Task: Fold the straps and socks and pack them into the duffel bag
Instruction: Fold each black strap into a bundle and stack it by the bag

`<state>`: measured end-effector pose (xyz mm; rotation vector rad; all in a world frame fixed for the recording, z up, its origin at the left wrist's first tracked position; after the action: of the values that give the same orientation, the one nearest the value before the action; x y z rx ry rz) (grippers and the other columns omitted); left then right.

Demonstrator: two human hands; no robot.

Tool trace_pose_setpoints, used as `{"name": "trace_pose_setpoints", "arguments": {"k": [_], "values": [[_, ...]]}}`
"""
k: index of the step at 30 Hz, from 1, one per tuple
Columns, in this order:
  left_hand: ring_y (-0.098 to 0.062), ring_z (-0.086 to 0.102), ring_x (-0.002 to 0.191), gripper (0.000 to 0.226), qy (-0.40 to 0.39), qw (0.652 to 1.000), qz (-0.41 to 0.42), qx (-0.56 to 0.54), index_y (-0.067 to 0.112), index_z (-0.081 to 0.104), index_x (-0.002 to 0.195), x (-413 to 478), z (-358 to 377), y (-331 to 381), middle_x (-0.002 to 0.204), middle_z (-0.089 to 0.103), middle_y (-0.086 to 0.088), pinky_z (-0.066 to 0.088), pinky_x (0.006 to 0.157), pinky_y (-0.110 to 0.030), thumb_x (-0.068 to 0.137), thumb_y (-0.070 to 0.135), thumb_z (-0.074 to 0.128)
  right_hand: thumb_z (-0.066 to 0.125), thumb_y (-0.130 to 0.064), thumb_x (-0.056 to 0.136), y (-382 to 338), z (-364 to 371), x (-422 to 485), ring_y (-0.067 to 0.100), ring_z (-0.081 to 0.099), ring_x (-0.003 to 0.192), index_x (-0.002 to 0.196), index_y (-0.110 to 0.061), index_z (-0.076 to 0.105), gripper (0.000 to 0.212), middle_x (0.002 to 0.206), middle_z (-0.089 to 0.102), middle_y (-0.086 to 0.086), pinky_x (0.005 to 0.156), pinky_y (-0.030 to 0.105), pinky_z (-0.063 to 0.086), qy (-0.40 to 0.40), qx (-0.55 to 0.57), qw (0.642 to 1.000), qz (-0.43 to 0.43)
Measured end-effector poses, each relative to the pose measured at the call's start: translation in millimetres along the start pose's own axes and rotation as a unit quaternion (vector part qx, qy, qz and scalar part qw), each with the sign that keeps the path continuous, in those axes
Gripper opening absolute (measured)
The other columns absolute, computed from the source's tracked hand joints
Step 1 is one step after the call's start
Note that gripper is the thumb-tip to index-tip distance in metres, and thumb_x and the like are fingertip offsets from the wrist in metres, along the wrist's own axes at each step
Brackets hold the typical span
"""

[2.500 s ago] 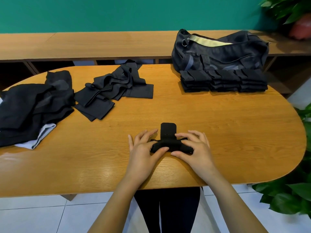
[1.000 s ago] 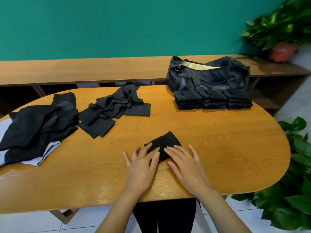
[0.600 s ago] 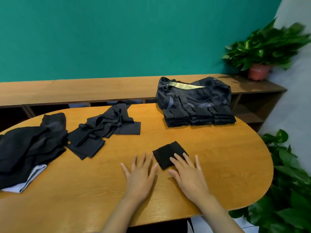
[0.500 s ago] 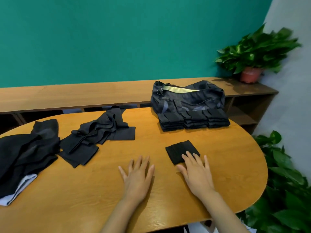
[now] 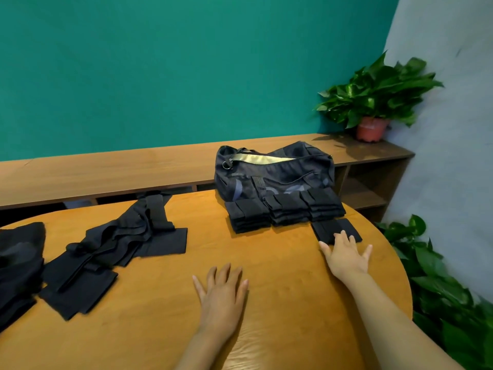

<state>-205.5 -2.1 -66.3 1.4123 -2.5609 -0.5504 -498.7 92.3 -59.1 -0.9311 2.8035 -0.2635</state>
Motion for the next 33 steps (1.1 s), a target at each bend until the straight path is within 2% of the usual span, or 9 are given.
{"name": "trace_pose_setpoints", "arguments": {"k": [4, 9, 15, 22, 24, 29, 31, 33], "values": [[-0.016, 0.007, 0.146, 0.047, 0.020, 1.000, 0.010, -0.005, 0.038, 0.034, 0.146, 1, -1, -5, 0.156, 0.024, 0.015, -0.016, 0.114, -0.057, 0.102, 0.051, 0.023, 0.024, -0.058, 0.100, 0, 3, 3, 0.022, -0.004, 0.150, 0.155, -0.022, 0.016, 0.066, 0.164, 0.004, -0.001, 0.118, 0.057, -0.001, 0.015, 0.019, 0.999, -0.041], [-0.010, 0.016, 0.143, 0.045, 0.035, 0.999, 0.015, -0.016, 0.037, 0.037, 0.144, -1, -10, -13, 0.151, 0.032, 0.014, -0.016, 0.115, -0.057, 0.103, 0.048, 0.026, 0.027, -0.056, 0.100, -35, 8, -22, 0.017, -0.004, 0.150, 0.155, -0.027, 0.016, 0.063, 0.163, 0.008, -0.005, 0.119, 0.050, -0.004, 0.055, -0.011, 0.987, -0.148], [-0.010, 0.016, 0.143, 0.044, 0.061, 0.998, 0.010, -0.017, 0.037, 0.038, 0.144, -11, -38, -42, 0.152, 0.031, 0.013, -0.017, 0.114, -0.054, 0.103, 0.047, 0.027, 0.028, -0.053, 0.101, -121, 25, -74, 0.012, -0.007, 0.150, 0.155, -0.028, 0.015, 0.060, 0.163, 0.009, -0.009, 0.121, 0.044, -0.007, 0.060, -0.021, 0.962, -0.267], [-0.012, 0.015, 0.145, 0.044, 0.114, 0.992, -0.027, 0.048, 0.036, 0.040, 0.142, -5, -80, -109, 0.153, 0.031, 0.012, -0.014, 0.115, -0.056, 0.103, 0.048, 0.026, 0.030, -0.051, 0.102, -240, 57, -122, 0.009, -0.002, 0.149, 0.154, -0.029, 0.019, 0.058, 0.161, 0.015, -0.012, 0.121, 0.041, -0.007, -0.003, 0.007, 0.917, -0.398], [-0.018, 0.010, 0.148, 0.046, 0.119, 0.988, -0.045, 0.084, 0.035, 0.039, 0.144, 7, -91, -129, 0.157, 0.025, 0.009, -0.013, 0.114, -0.058, 0.102, 0.049, 0.026, 0.030, -0.052, 0.102, -269, 66, -125, 0.010, -0.003, 0.150, 0.155, -0.029, 0.017, 0.059, 0.162, 0.013, -0.011, 0.121, 0.044, -0.005, -0.027, 0.005, 0.909, -0.416], [-0.025, -0.010, 0.149, 0.057, 0.093, 0.979, -0.072, 0.167, 0.031, 0.018, 0.154, 38, -105, -170, 0.163, 0.003, 0.007, -0.018, 0.109, -0.062, 0.102, 0.054, 0.018, 0.032, -0.053, 0.101, -312, 82, -119, 0.013, -0.006, 0.150, 0.156, -0.029, 0.007, 0.065, 0.163, 0.002, -0.009, 0.121, 0.048, -0.004, -0.081, -0.002, 0.902, -0.425], [-0.024, -0.010, 0.149, 0.058, 0.065, 0.978, -0.079, 0.183, 0.031, 0.015, 0.154, 45, -102, -183, 0.163, 0.001, 0.008, -0.019, 0.108, -0.063, 0.101, 0.054, 0.015, 0.031, -0.054, 0.101, -314, 86, -117, 0.013, -0.003, 0.150, 0.156, -0.028, 0.007, 0.065, 0.163, 0.008, -0.010, 0.121, 0.048, -0.003, -0.088, -0.001, 0.902, -0.423], [-0.022, -0.007, 0.150, 0.057, 0.041, 0.977, -0.092, 0.188, 0.031, 0.015, 0.154, 46, -97, -192, 0.163, 0.002, 0.009, -0.020, 0.108, -0.064, 0.102, 0.054, 0.013, 0.028, -0.054, 0.101, -306, 85, -114, 0.013, 0.005, 0.150, 0.155, -0.026, 0.016, 0.062, 0.160, 0.022, -0.009, 0.121, 0.046, -0.002, -0.066, 0.009, 0.907, -0.417]]}}
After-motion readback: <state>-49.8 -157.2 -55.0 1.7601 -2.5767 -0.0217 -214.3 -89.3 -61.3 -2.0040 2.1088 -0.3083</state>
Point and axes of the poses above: each hand's wrist, its own x-axis towards the middle knuckle, its own z-axis out of the palm, y = z × x, the point moved 5 cm from there along x, towards the middle knuckle
